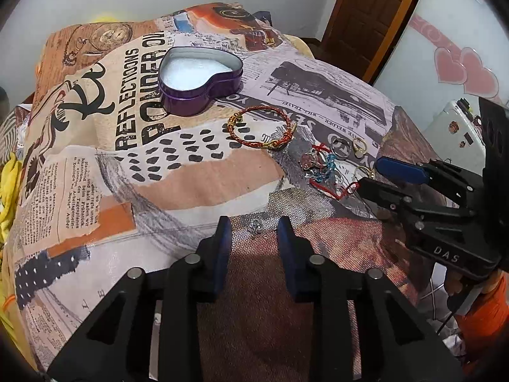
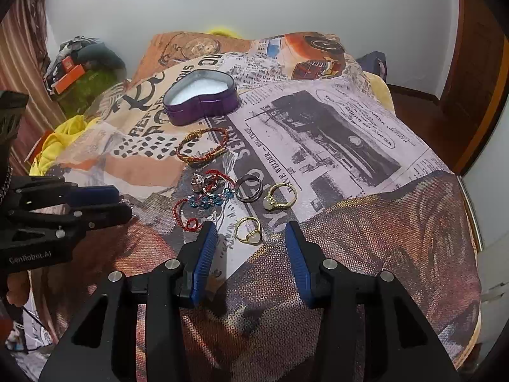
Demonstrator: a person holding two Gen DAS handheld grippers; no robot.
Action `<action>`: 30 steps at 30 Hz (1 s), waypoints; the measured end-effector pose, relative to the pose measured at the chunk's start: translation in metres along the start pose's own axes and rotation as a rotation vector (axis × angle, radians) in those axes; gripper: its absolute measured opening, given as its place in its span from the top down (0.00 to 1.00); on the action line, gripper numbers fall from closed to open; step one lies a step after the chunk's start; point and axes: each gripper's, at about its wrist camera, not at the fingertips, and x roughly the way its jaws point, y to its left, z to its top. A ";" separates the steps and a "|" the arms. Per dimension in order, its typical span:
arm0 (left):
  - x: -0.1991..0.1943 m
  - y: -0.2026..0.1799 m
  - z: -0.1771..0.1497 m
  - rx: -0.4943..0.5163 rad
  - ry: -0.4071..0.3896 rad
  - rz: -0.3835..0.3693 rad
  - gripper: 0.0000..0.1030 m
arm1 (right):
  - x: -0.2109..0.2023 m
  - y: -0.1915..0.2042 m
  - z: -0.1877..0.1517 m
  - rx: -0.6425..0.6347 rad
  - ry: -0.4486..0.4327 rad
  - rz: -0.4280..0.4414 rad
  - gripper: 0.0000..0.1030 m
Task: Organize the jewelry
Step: 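Lower both tools toward the scattered jewelry beside the braided bracelet, then close the right gripper on a gold ring while the left gripper grasps a small silver charm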
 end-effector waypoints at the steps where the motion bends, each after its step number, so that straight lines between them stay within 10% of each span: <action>1: 0.001 0.001 0.000 -0.005 -0.001 -0.003 0.73 | 0.000 0.001 0.000 -0.005 -0.001 -0.004 0.60; 7: 0.003 0.004 -0.001 -0.028 -0.004 0.010 0.92 | 0.005 0.006 -0.001 -0.020 -0.010 -0.022 0.62; 14: -0.002 0.003 -0.002 -0.028 -0.024 0.017 0.92 | 0.008 0.011 0.000 -0.062 -0.001 -0.019 0.88; 30: -0.045 0.010 0.009 -0.046 -0.150 0.042 0.92 | -0.013 0.016 0.010 -0.041 -0.033 -0.005 0.92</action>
